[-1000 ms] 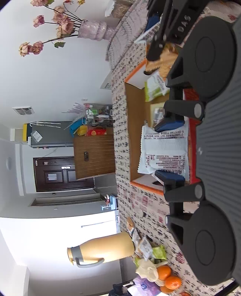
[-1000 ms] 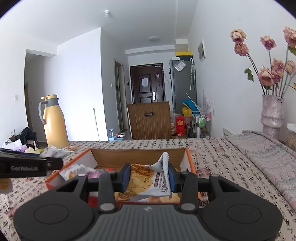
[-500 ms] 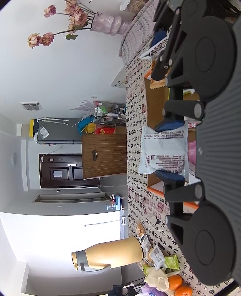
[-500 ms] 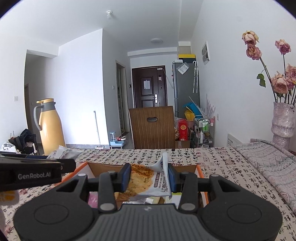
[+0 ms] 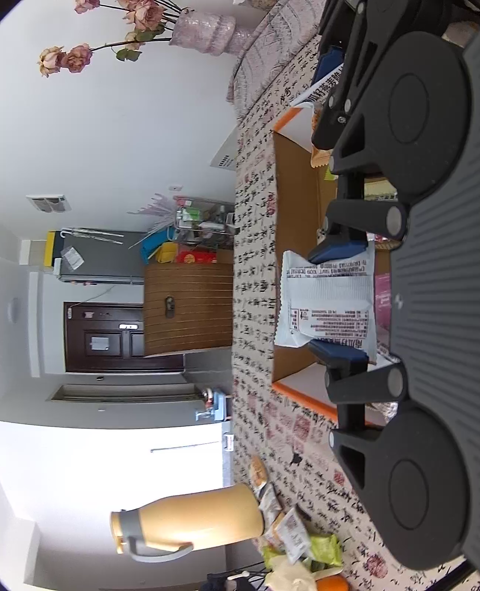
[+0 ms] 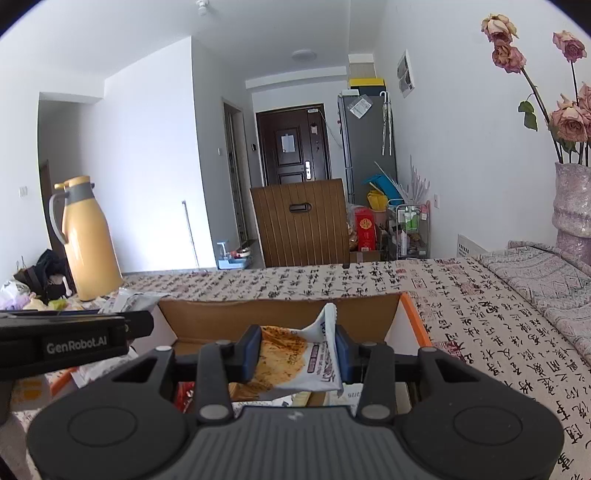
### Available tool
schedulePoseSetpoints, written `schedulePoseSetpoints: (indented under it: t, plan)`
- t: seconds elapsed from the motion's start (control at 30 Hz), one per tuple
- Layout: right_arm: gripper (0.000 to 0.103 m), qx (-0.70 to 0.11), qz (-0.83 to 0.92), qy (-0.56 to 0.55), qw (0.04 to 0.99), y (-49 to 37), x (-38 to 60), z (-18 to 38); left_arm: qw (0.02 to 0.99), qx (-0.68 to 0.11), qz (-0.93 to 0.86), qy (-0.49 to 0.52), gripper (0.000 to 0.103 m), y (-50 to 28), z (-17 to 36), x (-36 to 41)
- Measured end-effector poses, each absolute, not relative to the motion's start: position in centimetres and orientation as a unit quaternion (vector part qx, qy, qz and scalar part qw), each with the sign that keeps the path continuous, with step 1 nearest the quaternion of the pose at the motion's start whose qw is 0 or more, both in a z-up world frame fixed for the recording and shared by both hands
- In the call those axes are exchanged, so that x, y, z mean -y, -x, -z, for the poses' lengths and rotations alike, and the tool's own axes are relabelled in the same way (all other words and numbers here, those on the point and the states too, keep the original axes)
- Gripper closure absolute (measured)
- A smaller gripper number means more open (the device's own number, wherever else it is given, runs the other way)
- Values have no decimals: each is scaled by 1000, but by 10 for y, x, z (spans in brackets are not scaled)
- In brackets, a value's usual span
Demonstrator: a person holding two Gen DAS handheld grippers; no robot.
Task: Organize snacks
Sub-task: 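Carry both packets over the box and lower them inside, then open both grippers to drop the packets into the box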
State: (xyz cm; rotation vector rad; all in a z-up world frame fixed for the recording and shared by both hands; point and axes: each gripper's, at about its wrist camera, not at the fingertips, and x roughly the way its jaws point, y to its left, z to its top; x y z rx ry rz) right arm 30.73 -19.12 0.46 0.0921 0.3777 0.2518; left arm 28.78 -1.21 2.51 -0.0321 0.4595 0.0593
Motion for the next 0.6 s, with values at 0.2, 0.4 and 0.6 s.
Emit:
schedulePoseSetpoints:
  t: [0.2, 0.4, 0.6]
  plan:
    - [61, -196, -122, -44, 972, -309, 191, 1, 974, -226, -20, 21, 49, -285, -22, 9]
    - [30, -199, -109, -49, 973, -308, 196, 3, 978, -204, -31, 28, 12, -277, -28, 8]
    - [0, -201, -99, -50, 973, -309, 196, 3, 979, -197, -37, 30, 0, -274, -31, 8]
